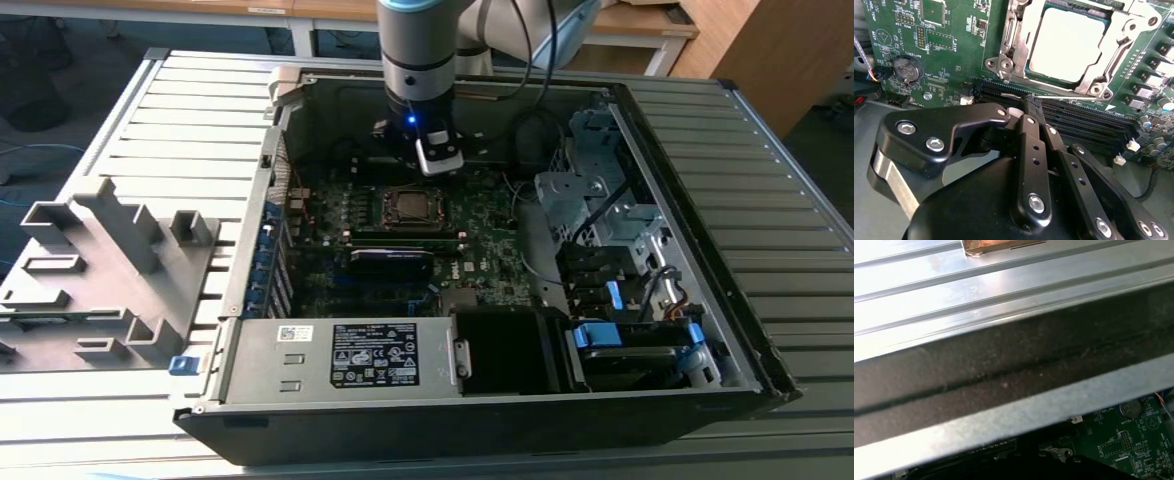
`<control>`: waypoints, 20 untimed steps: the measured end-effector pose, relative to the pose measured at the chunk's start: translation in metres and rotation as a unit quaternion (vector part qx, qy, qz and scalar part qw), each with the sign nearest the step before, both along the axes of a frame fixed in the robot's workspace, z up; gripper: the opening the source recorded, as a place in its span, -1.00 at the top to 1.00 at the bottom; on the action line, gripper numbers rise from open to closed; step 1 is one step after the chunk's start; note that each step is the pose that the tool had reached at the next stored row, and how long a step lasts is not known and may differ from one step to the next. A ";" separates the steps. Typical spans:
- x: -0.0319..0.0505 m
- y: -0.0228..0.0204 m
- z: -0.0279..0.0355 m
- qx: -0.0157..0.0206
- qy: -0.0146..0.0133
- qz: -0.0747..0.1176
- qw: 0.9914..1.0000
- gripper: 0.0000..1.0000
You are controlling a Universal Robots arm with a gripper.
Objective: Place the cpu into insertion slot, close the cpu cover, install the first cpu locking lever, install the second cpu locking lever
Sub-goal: 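Install the first cpu locking lever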
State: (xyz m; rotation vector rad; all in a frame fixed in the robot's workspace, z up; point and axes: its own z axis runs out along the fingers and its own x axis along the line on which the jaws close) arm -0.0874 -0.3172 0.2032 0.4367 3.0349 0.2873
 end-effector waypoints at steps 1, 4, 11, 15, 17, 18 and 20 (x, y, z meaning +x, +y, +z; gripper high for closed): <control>-0.0004 0.0001 0.0000 0.000 0.000 -0.001 1.000 0.79; -0.0007 0.0002 -0.0007 0.000 0.000 -0.003 1.000 0.79; -0.0007 0.0002 -0.0042 0.000 -0.005 -0.006 1.000 0.79; -0.0007 0.0002 -0.0053 0.000 -0.006 -0.006 1.000 0.79; -0.0007 0.0003 -0.0054 -0.003 -0.007 -0.006 1.000 0.79; -0.0007 0.0003 -0.0054 -0.005 -0.007 -0.006 1.000 0.79; -0.0007 0.0002 -0.0054 -0.010 -0.007 -0.006 1.000 0.79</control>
